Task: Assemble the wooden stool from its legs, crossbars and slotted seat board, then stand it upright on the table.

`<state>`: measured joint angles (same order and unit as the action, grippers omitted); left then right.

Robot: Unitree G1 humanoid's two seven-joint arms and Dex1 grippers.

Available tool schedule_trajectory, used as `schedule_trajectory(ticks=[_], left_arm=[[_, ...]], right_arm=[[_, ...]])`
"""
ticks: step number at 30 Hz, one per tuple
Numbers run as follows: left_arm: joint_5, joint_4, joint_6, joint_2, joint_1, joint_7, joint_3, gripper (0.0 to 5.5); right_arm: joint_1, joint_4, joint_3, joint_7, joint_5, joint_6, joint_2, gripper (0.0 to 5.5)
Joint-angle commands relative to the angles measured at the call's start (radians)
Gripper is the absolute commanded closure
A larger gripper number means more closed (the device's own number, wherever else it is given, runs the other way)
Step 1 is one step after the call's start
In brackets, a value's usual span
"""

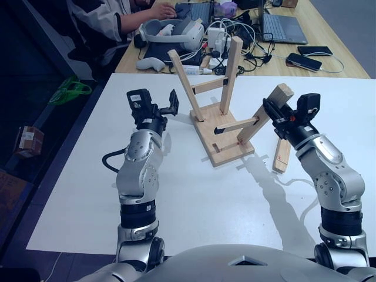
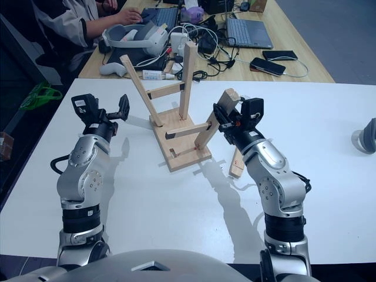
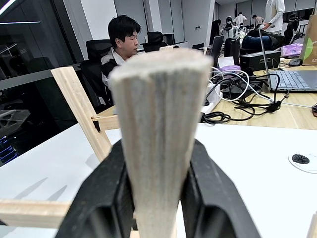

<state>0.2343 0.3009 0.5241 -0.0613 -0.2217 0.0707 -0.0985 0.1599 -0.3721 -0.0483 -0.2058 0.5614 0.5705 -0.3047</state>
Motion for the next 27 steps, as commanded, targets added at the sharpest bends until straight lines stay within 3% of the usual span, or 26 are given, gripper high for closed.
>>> schedule_trajectory(ticks=[1,9,27], left_arm=[[-0.013,0.002,-0.001,0.002,0.008,-0.01,0.008,0.86],[-0.03,0.015,-0.022,0.031,0.042,-0.001,0.025,0.86],[-0.05,-0.003,-0.05,0.045,0.037,-0.01,0.028,0.86]], right_arm=[[-0.04,0.01,-0.018,0.003,-0.031,0.023,-0.015,4.5],[-0.237,-0.055,-0.153,-0.065,0.063,0.056,-0.063,4.5],[-0.099,-0.042,-0.163,-0.009,0.092,0.071,-0.027,4.5]])
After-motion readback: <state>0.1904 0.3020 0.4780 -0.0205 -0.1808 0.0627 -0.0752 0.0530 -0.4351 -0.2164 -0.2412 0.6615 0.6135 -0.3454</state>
